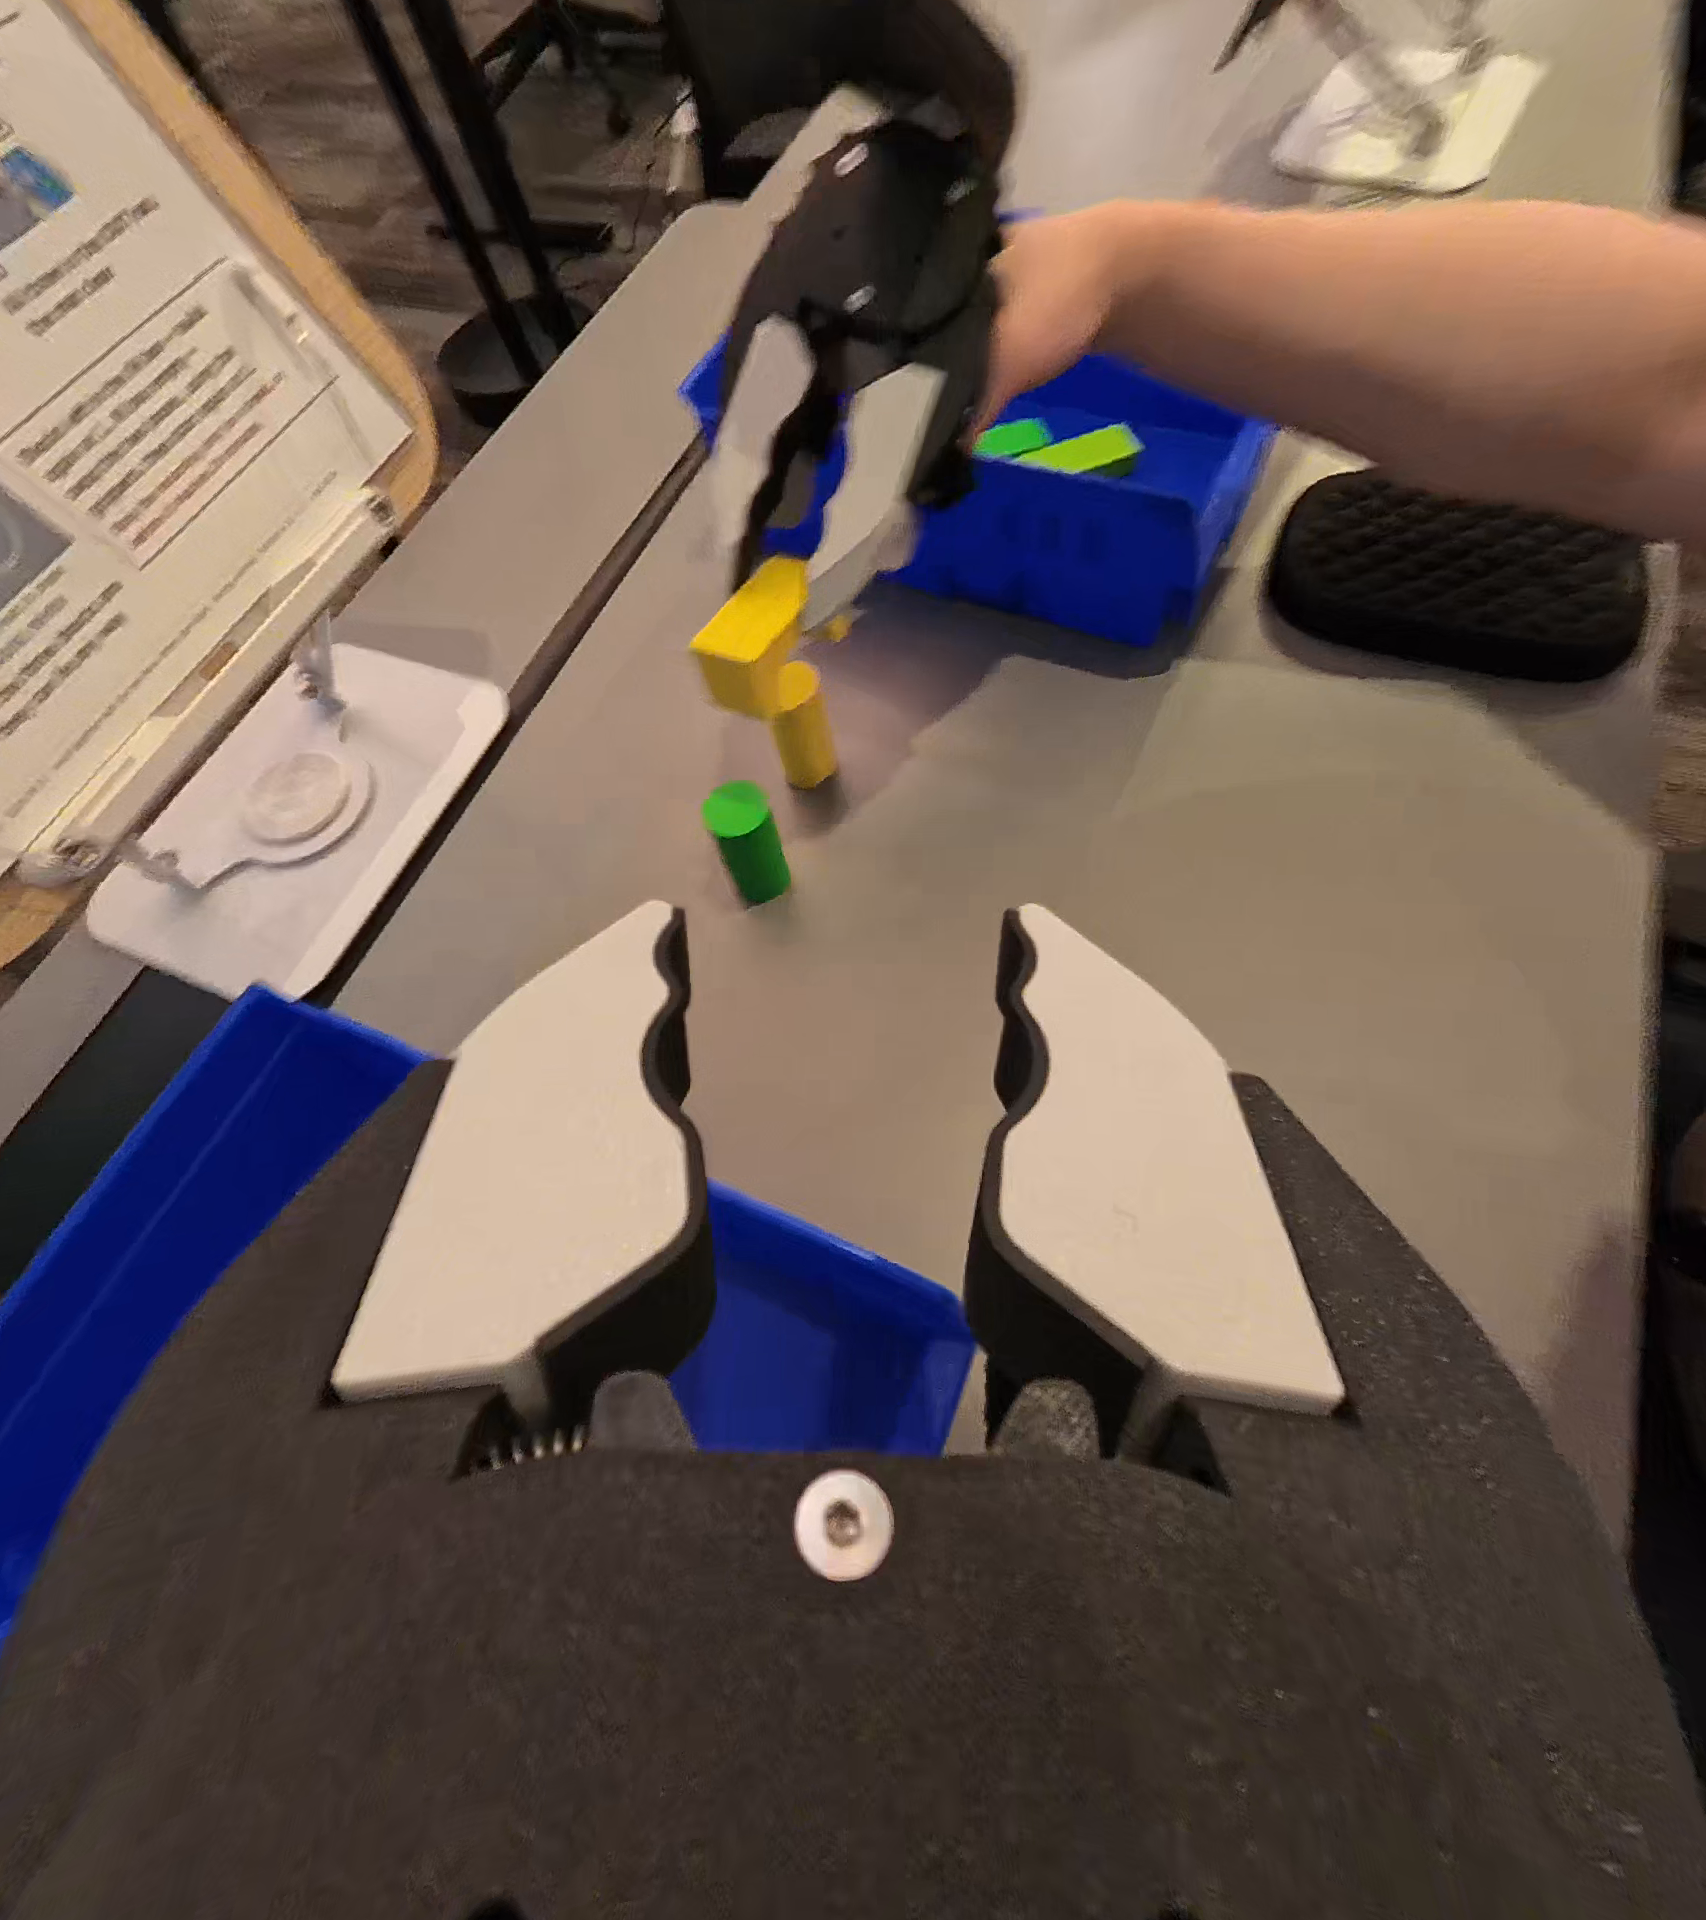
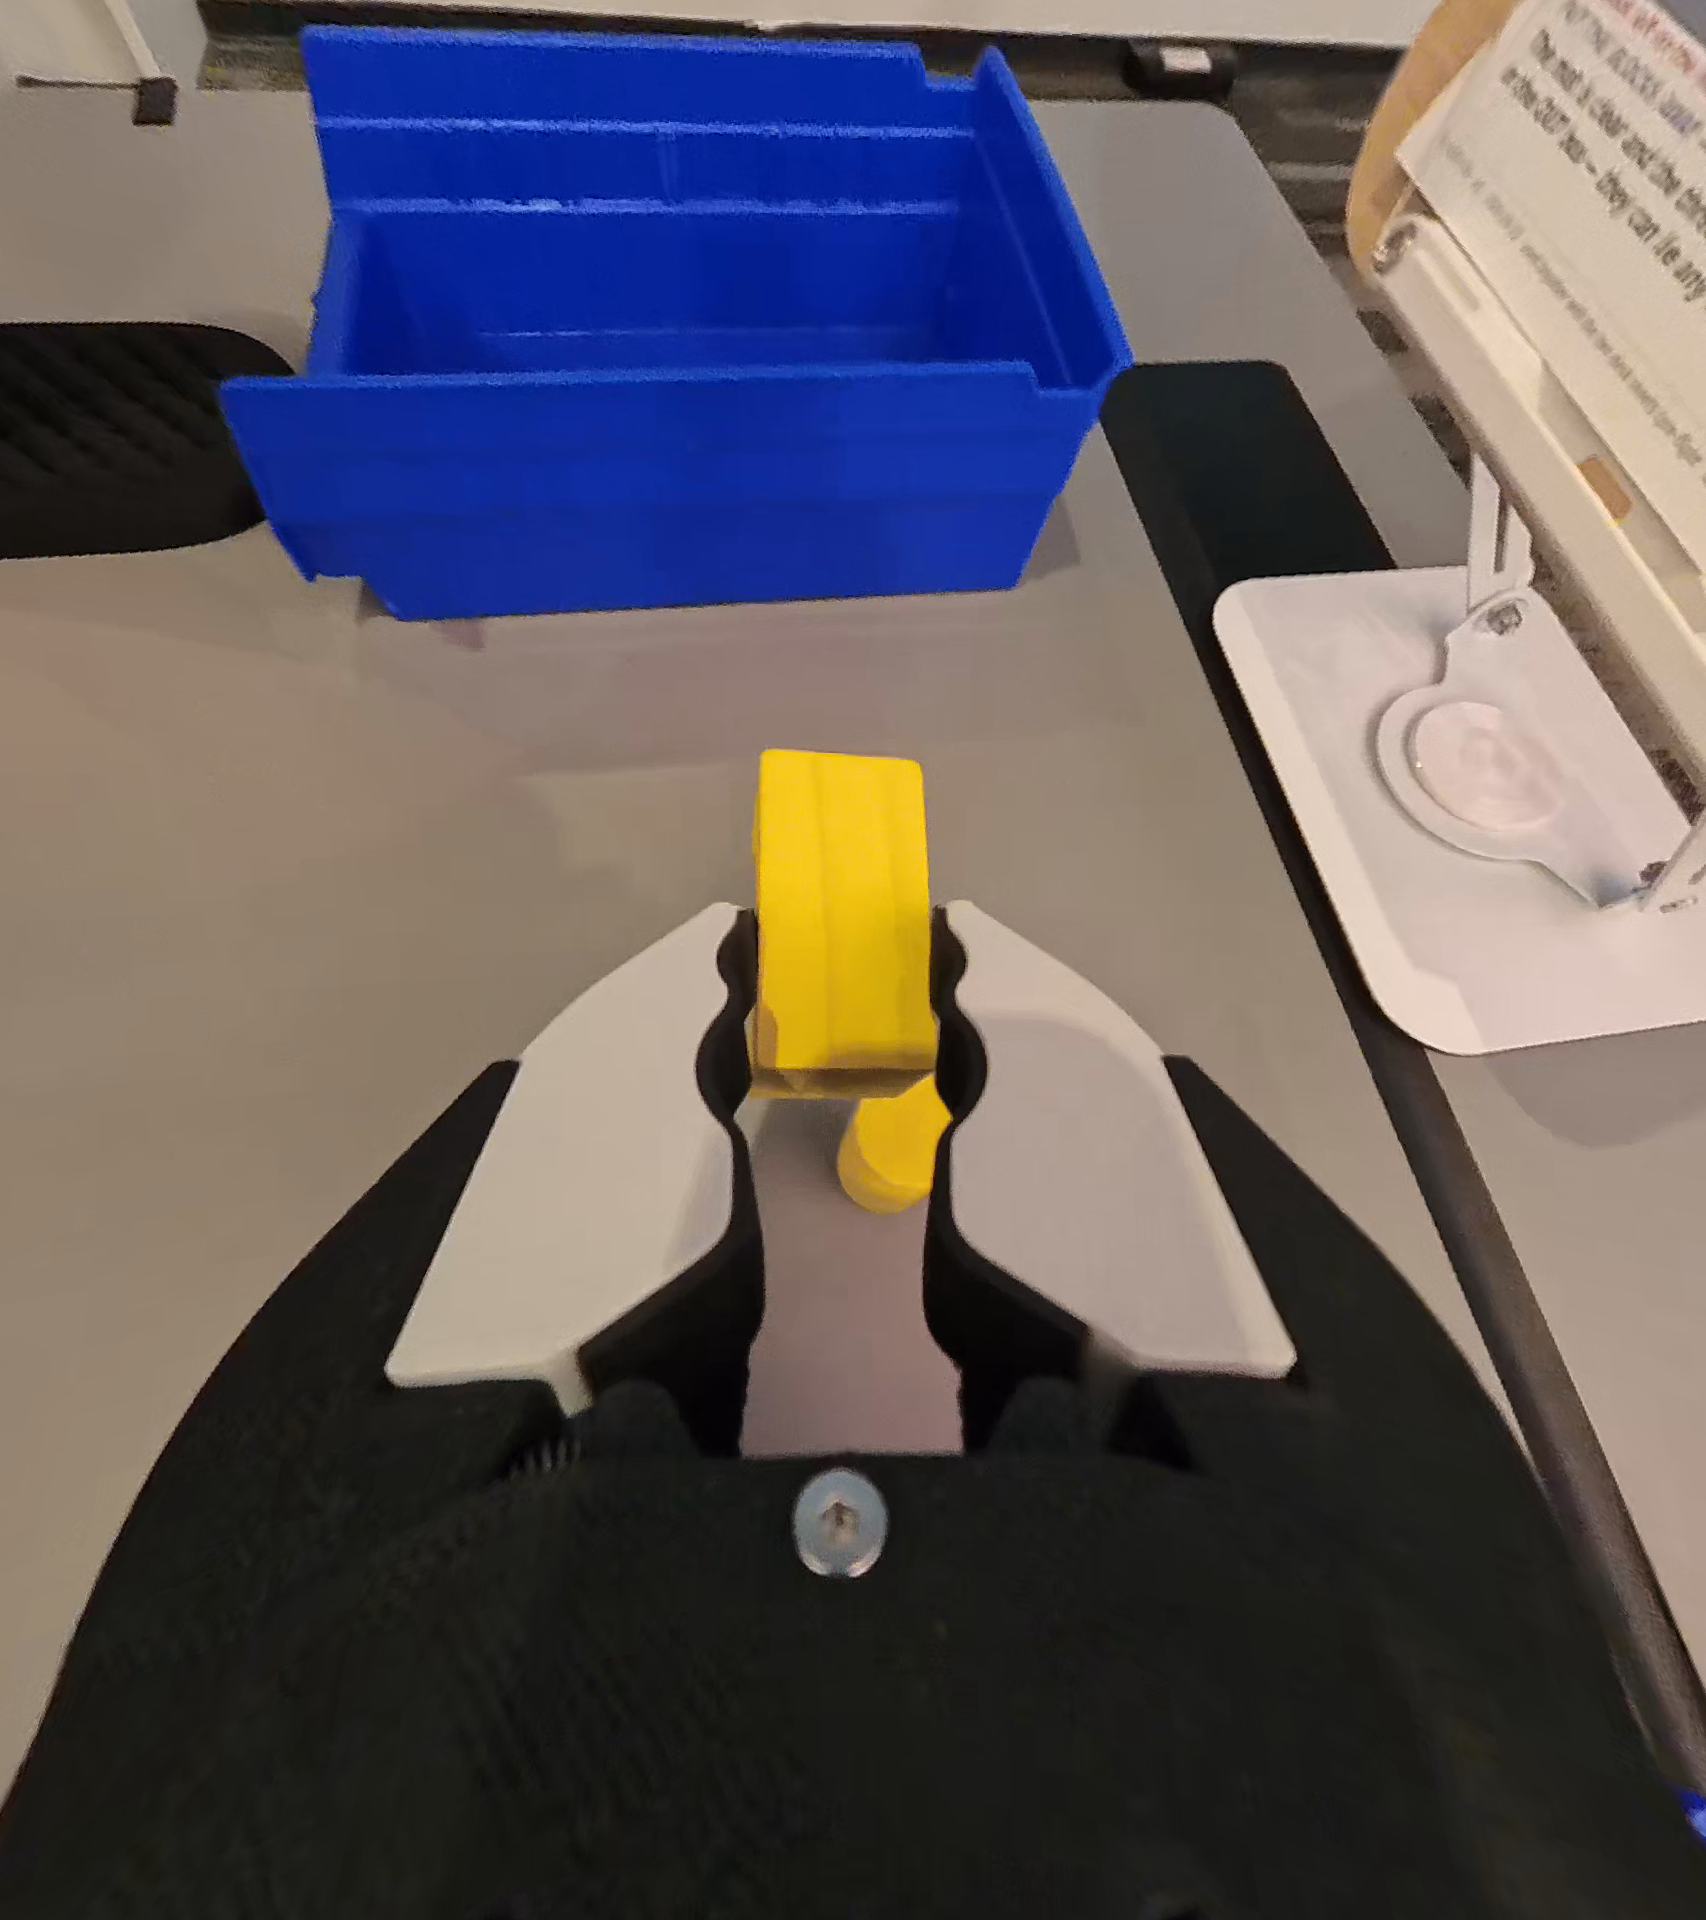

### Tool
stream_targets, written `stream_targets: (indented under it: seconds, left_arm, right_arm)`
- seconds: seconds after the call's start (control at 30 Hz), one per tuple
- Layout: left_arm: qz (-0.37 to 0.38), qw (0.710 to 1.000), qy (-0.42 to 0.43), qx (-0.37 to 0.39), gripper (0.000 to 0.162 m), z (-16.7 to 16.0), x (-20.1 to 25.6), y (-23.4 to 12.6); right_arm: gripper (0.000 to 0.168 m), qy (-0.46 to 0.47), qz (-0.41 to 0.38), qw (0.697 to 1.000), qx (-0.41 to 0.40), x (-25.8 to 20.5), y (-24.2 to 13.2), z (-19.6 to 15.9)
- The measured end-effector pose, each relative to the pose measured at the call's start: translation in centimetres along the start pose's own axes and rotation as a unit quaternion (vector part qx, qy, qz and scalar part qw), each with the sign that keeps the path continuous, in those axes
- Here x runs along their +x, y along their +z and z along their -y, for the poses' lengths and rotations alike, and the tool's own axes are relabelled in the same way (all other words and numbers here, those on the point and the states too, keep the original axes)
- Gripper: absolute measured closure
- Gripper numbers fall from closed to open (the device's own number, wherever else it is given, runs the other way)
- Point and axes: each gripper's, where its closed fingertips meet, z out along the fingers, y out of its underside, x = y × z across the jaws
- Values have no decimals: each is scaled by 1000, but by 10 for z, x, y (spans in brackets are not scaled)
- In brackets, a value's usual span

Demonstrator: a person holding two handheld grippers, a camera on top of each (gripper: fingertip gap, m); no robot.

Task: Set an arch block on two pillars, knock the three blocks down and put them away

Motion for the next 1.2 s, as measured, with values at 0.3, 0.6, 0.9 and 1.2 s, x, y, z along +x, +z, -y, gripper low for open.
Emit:
stream_targets:
  seconds: [0.3, 0.6, 0.9, 1.2]
  left_arm:
    - [19, 998, 23, -63, 92, -16, -2, 91]
    - [-34, 998, 47, -26, 109, -7, 20, 102]
    - [-33, 998, 52, -21, 126, -6, 17, 94]
    - [-18, 999, 40, 7, 126, 4, 5, 62]
  right_arm:
    - [135, -105, 28, 993, 42, -75, -2, 60]
    - [135, -121, 52, 990, 44, -91, 5, 71]
    - [117, -138, 16, 990, 31, -65, -1, 58]
    - [116, -63, -29, 969, -236, 19, 13, -61]
